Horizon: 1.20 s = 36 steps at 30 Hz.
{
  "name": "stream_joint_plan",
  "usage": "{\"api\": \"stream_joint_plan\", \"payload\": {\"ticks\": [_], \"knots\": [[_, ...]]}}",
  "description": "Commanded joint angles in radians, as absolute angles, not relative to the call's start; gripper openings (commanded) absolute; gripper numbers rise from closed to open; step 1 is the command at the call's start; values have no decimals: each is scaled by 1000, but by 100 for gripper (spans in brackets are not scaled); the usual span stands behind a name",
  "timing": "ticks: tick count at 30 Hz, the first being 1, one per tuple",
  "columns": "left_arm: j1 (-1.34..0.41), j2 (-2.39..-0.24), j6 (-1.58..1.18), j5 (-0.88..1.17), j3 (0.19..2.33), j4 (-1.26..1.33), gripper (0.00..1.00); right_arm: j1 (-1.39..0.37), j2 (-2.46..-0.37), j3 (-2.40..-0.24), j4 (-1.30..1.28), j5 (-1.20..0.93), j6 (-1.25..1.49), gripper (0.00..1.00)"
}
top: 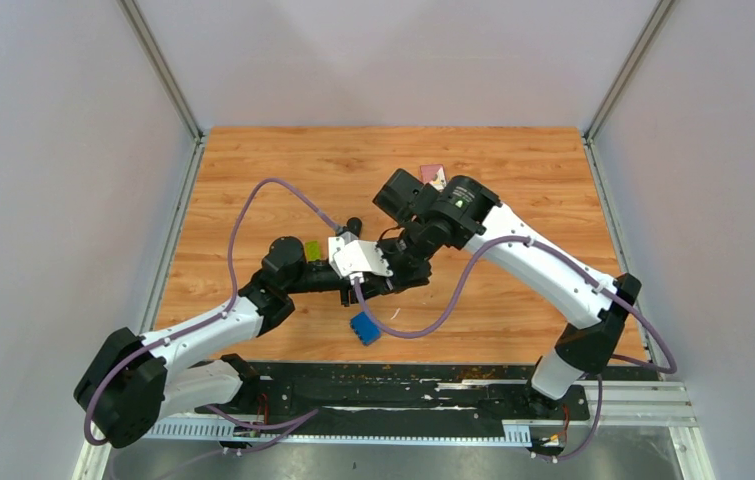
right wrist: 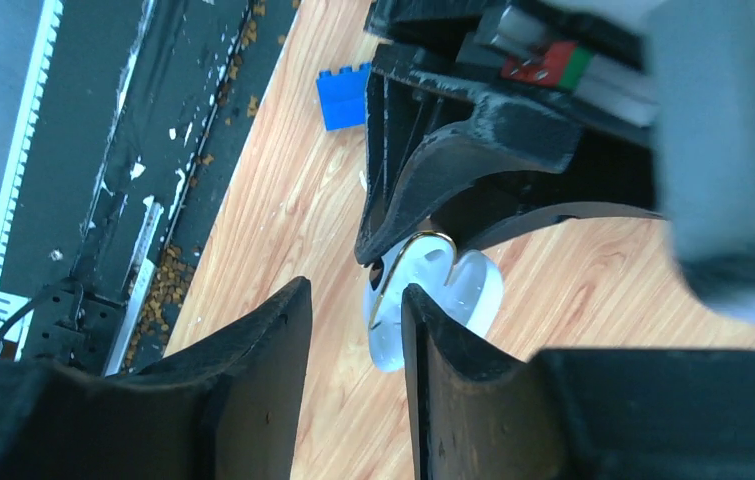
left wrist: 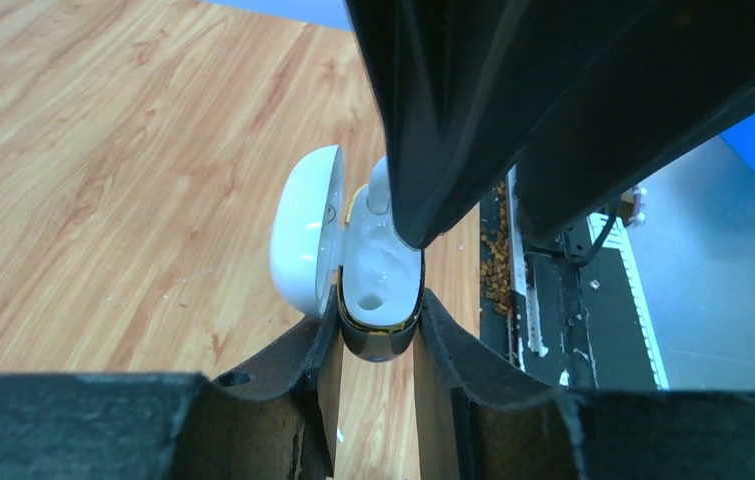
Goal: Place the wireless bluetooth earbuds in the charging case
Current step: Place the earbud in the charging case.
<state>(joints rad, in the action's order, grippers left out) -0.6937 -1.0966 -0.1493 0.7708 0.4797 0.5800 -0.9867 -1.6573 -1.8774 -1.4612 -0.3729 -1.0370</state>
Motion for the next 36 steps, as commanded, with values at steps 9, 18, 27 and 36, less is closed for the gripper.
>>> {"api": "stream_joint_plan", "payload": {"ticks": [9, 18, 27, 36], "knots": [[-703, -1098, -140, 787, 506, 598, 0, -977, -1407, -1854, -1363, -441, -1154, 32], [-703, -1095, -138, 787, 505, 596, 0, -976, -1388, -1664, -1245, -319, -1198, 31], [-703, -1087, -137, 787, 506, 592, 0, -974, -1425, -1670, -1165, -292, -1147, 36], [-703, -1080, -138, 787, 506, 592, 0, -970, -1446, -1652, -1153, -262, -1145, 43]]}}
